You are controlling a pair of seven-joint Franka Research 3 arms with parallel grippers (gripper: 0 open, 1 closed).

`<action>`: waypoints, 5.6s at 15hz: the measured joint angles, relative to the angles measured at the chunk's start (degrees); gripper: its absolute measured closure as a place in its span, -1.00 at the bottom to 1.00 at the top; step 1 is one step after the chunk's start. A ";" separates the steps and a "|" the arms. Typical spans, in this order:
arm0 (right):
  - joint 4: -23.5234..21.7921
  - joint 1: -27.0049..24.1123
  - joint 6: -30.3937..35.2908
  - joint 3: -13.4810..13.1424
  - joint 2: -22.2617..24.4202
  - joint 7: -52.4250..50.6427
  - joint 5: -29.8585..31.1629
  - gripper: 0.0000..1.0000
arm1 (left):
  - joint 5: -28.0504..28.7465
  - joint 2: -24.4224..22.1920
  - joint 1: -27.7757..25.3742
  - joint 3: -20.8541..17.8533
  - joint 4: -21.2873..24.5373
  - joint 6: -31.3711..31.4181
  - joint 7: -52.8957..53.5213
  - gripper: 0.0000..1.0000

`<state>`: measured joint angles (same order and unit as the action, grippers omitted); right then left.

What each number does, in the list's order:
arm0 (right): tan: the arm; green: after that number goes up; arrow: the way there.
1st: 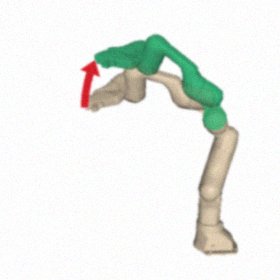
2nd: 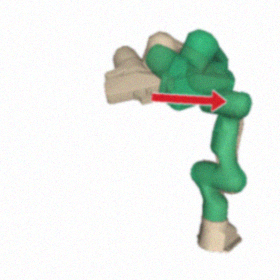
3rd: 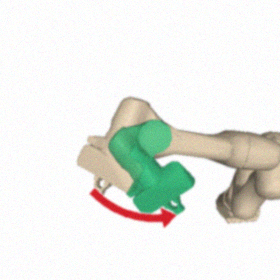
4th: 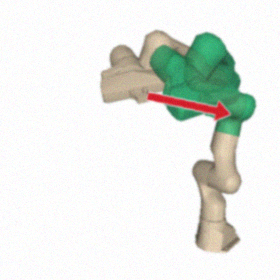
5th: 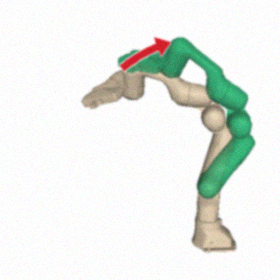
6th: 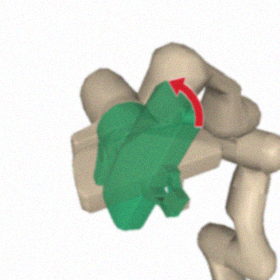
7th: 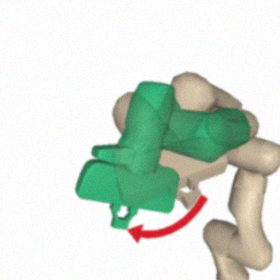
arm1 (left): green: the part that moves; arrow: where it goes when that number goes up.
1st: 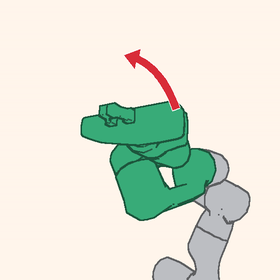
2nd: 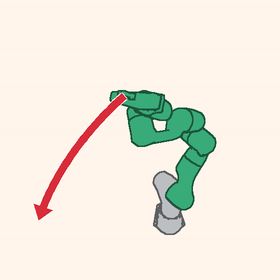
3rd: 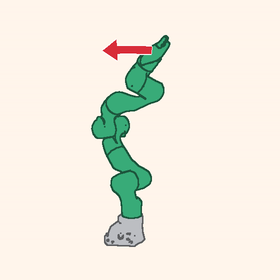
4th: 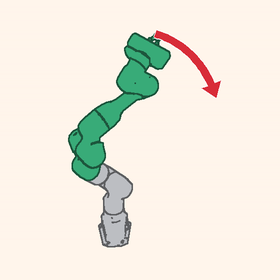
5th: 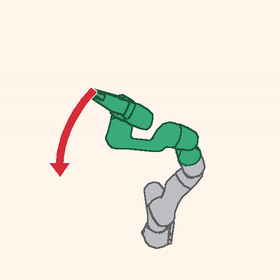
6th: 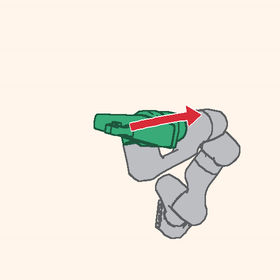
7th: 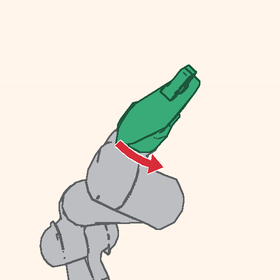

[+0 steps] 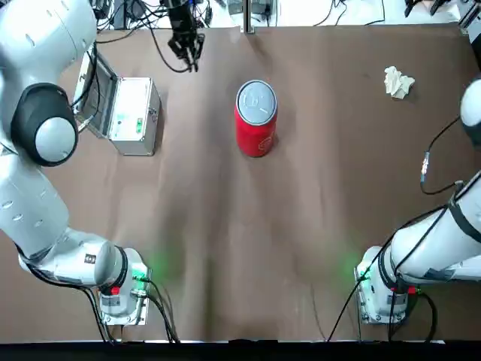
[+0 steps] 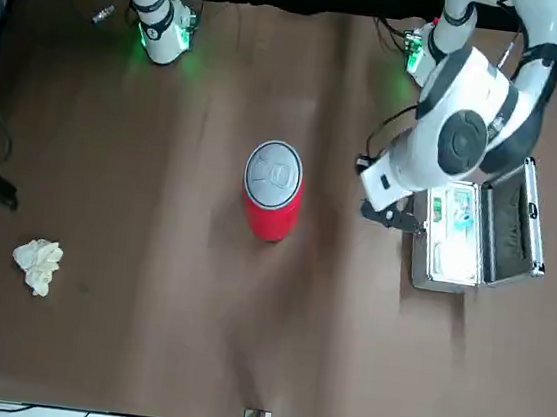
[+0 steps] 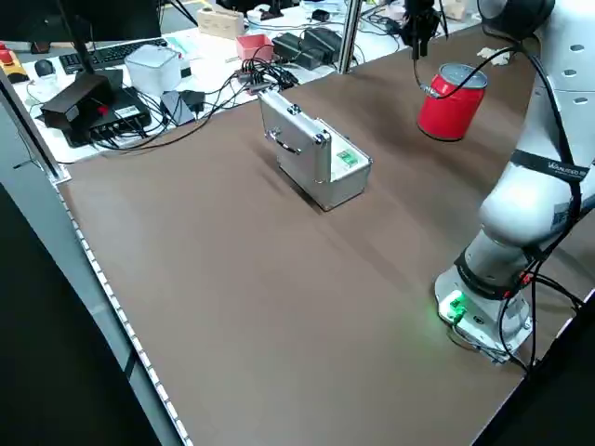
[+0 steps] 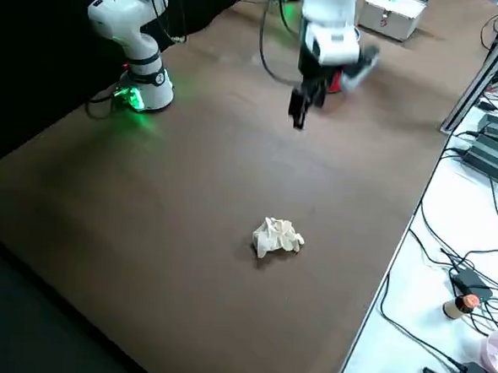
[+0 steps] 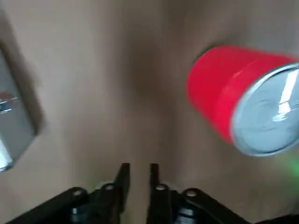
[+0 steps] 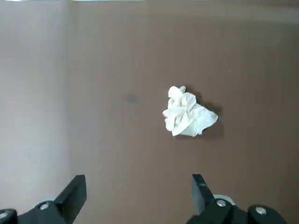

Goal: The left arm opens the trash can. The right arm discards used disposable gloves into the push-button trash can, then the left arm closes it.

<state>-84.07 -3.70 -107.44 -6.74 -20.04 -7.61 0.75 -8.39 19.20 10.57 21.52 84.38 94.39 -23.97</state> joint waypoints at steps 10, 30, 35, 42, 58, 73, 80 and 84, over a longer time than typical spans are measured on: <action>0.10 -6.59 -16.39 0.00 -19.02 -3.23 -2.65 -0.98 | -0.09 6.27 15.16 0.01 -0.27 21.60 -10.84 0.98; 0.54 -9.38 -27.52 0.04 -29.60 -2.82 -5.55 -0.61 | 12.28 16.27 24.15 -1.16 -4.89 28.83 -21.27 0.98; 1.15 -9.54 -27.45 -0.07 -29.61 5.49 -5.53 0.37 | 12.72 16.49 24.38 -1.16 -5.08 28.93 -21.44 0.98; 1.50 -9.33 -27.44 0.44 -29.61 6.19 -5.59 0.75 | 12.97 15.87 24.23 -1.23 -6.46 28.93 -24.38 0.98; 7.69 7.82 5.68 5.62 -11.50 9.78 -11.21 0.75 | 12.99 1.67 9.01 -1.24 -7.23 4.81 -20.14 -0.36; 6.18 28.89 15.87 7.15 -11.25 28.39 -28.52 0.75 | 11.75 -9.06 -14.49 -1.08 -7.25 -13.85 10.85 -0.99; 5.86 31.80 16.04 7.22 -11.30 30.93 -32.16 0.75 | 11.34 -9.90 -20.61 -1.69 -6.43 -14.01 15.42 -0.99; 5.58 32.95 15.75 7.21 -11.42 31.29 -32.73 0.75 | 11.34 -9.68 -23.23 -1.78 -6.29 -14.00 15.62 -0.99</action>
<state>-78.49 29.25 -91.70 0.47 -31.47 23.68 -31.98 2.95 9.53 -12.66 19.74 78.09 80.39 -8.36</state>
